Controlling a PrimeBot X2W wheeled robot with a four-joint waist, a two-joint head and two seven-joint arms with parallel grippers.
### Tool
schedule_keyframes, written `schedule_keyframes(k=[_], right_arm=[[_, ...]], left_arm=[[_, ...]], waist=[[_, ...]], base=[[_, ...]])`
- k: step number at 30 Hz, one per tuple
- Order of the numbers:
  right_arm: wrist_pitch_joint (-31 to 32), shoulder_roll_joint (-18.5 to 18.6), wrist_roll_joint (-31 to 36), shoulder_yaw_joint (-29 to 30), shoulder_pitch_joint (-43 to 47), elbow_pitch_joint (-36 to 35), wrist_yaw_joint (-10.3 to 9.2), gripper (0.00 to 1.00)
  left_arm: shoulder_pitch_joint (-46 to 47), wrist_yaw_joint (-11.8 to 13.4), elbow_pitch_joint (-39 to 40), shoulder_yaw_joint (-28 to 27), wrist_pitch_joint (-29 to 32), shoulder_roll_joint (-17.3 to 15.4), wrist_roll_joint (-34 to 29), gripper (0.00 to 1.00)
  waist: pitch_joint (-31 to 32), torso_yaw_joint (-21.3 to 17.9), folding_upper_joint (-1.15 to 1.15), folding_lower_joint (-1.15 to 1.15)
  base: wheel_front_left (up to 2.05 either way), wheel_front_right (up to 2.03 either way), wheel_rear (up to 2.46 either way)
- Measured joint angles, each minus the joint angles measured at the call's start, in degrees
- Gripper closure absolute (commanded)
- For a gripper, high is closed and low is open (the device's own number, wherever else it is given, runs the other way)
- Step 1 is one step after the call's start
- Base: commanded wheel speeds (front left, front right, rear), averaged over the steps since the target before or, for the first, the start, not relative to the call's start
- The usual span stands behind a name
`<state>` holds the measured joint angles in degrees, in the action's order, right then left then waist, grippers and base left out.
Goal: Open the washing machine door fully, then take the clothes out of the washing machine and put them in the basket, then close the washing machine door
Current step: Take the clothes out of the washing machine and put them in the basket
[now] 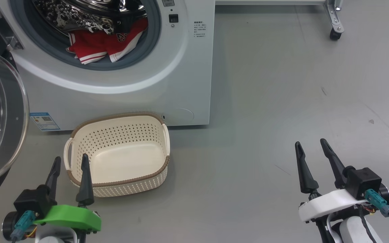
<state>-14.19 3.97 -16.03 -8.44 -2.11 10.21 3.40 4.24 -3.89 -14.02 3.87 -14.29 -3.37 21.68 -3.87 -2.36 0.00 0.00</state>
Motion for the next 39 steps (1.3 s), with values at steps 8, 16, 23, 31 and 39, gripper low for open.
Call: schedule_keyframes(k=[8,16,23,31,39], right_arm=[[0.0,-0.1,0.0,0.2,0.0,0.0,0.01,0.00],[0.0,-0.2,0.1,0.3,0.0,0.1,0.01,0.00],[0.0,-0.2,0.1,0.4,0.0,0.2,0.01,0.00],[0.0,-0.2,0.6,0.5,0.0,0.3,0.01,0.00],[0.0,-0.3,0.6,0.6,0.0,0.3,0.01,0.00]], left_arm=[[0.0,0.0,0.0,0.0,0.0,0.0,0.1,0.00],[0.0,0.3,0.2,-0.5,0.0,0.1,0.1,0.00],[0.0,0.3,0.2,-0.4,-0.2,0.2,0.1,0.00],[0.0,0.3,0.2,-0.3,-0.2,0.2,0.0,0.00],[0.0,0.3,0.2,-0.1,-0.2,0.2,-0.1,0.00]], waist=[[-0.1,0.2,0.00,0.00],[-0.2,0.5,0.00,0.00],[-0.1,0.6,0.00,0.00],[-0.2,0.5,0.00,0.00],[-0.6,0.4,0.00,0.00]], base=[[1.09,-1.09,0.00],[1.38,-1.38,0.00],[1.24,-1.24,0.00],[0.93,-0.93,0.00],[0.60,-0.60,0.00]])
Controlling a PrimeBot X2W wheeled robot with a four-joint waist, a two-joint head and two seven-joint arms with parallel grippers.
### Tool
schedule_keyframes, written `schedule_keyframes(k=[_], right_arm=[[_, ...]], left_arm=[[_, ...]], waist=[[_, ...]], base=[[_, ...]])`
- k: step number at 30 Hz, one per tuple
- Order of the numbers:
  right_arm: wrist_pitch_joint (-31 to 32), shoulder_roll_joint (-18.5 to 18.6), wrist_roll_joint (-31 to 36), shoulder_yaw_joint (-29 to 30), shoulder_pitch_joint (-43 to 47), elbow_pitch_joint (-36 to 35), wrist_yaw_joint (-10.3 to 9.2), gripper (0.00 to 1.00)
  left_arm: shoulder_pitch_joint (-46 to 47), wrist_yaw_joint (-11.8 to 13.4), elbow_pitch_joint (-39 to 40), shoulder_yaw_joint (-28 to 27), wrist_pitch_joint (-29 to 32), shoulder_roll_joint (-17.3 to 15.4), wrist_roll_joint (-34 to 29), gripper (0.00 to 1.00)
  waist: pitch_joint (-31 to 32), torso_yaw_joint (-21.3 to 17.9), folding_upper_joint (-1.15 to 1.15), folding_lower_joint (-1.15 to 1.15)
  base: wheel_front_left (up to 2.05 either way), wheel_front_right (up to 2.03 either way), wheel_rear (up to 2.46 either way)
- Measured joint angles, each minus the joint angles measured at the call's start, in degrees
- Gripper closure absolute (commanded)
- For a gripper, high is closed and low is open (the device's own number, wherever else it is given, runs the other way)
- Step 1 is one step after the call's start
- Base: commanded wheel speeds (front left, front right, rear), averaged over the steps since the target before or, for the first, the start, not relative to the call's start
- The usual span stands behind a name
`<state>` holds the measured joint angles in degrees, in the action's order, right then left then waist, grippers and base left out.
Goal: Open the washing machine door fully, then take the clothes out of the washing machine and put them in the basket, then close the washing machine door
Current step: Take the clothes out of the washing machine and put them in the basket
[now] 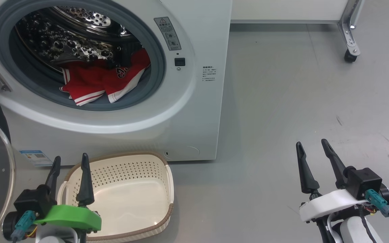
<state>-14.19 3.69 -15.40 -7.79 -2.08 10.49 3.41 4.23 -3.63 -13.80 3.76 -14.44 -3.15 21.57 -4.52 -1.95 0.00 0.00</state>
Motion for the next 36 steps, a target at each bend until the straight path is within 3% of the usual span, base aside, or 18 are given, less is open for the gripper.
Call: schedule_keyframes(k=[36], right_arm=[[0.0,-0.1,0.5,-0.2,0.0,0.5,0.55,0.00]], left_arm=[[0.0,0.3,-0.3,0.0,0.0,0.1,-1.5,0.00]], waist=[[0.0,-0.2,0.00,0.00]], base=[[0.06,-0.06,0.00]])
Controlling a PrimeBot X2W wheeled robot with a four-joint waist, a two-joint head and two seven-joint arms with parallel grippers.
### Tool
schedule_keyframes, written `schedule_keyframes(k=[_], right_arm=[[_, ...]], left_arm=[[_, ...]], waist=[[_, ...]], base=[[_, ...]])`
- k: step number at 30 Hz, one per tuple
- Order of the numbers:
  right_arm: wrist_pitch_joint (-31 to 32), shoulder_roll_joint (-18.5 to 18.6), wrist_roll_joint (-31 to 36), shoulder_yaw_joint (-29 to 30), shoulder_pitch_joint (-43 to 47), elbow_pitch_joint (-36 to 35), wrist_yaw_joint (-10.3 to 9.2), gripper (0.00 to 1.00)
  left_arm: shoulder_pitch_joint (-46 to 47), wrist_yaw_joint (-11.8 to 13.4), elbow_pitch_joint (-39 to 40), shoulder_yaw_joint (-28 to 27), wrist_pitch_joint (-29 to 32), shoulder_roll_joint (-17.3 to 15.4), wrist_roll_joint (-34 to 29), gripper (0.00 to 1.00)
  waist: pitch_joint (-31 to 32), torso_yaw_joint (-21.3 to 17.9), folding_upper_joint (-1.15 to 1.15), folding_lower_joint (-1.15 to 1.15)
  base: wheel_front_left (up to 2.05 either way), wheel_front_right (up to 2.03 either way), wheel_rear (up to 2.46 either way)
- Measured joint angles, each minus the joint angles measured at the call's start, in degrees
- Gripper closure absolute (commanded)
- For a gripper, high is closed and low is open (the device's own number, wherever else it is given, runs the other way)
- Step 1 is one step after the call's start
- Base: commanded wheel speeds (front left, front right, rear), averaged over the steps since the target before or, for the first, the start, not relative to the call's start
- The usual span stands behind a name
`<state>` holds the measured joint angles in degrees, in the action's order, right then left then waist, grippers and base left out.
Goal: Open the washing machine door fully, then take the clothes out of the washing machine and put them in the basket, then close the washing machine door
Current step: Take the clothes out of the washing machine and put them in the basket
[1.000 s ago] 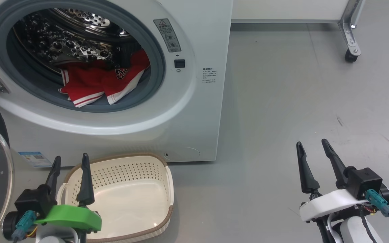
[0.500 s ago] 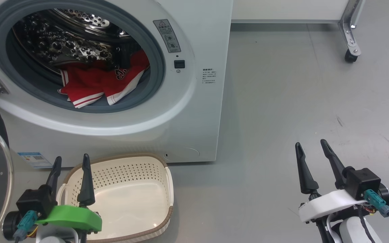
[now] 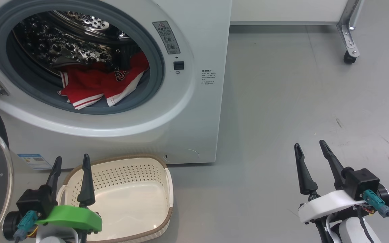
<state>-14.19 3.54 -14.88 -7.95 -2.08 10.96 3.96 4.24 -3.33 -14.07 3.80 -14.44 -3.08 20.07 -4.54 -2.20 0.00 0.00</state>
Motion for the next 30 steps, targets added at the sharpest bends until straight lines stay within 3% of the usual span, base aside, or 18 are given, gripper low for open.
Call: schedule_keyframes(k=[16,30], right_arm=[[0.0,0.0,0.3,0.0,0.0,0.0,0.01,0.00],[0.0,-0.1,0.4,-0.2,-0.2,-1.3,0.01,0.00]], left_arm=[[0.0,0.1,0.7,-0.3,0.0,0.1,-0.3,0.00],[0.2,2.9,3.1,-1.8,0.0,-0.6,-2.9,0.00]], waist=[[-0.8,-0.1,0.00,0.00],[-5.0,-1.2,0.00,0.00]], base=[[0.00,0.00,0.00],[0.00,0.00,0.00]])
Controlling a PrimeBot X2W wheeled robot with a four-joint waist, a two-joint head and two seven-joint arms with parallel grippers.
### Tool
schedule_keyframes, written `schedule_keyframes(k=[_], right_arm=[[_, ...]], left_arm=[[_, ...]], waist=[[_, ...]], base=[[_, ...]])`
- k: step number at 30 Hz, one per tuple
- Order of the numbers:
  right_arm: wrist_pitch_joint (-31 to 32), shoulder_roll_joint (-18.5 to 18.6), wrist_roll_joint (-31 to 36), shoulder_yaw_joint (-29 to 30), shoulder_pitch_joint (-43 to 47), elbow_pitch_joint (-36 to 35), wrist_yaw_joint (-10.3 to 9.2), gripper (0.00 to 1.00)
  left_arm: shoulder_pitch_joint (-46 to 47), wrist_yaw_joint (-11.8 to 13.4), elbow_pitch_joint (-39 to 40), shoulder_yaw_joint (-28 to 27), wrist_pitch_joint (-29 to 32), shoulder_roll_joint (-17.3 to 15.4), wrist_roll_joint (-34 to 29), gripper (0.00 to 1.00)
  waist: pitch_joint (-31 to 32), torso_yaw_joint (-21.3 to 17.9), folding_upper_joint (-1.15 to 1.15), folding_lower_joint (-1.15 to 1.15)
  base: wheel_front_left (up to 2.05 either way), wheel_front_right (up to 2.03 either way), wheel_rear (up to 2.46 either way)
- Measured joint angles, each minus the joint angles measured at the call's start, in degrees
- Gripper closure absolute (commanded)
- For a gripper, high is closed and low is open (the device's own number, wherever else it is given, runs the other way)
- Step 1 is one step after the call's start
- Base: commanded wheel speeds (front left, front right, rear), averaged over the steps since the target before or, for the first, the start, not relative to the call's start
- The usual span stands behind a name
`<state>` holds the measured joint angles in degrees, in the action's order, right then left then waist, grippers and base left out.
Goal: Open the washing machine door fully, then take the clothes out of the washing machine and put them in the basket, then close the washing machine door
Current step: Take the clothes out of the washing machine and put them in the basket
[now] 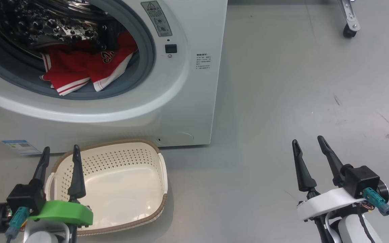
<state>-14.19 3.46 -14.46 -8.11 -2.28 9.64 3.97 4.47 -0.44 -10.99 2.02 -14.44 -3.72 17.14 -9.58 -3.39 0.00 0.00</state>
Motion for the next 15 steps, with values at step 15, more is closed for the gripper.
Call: schedule_keyframes(k=[15], right_arm=[[0.0,-0.2,0.1,-1.2,-3.6,-2.2,0.00,0.00]], left_arm=[[9.4,3.3,2.0,-1.6,3.9,-5.5,-4.9,0.00]], waist=[[-10.2,-3.1,0.00,0.00]], base=[[0.00,0.00,0.00]])
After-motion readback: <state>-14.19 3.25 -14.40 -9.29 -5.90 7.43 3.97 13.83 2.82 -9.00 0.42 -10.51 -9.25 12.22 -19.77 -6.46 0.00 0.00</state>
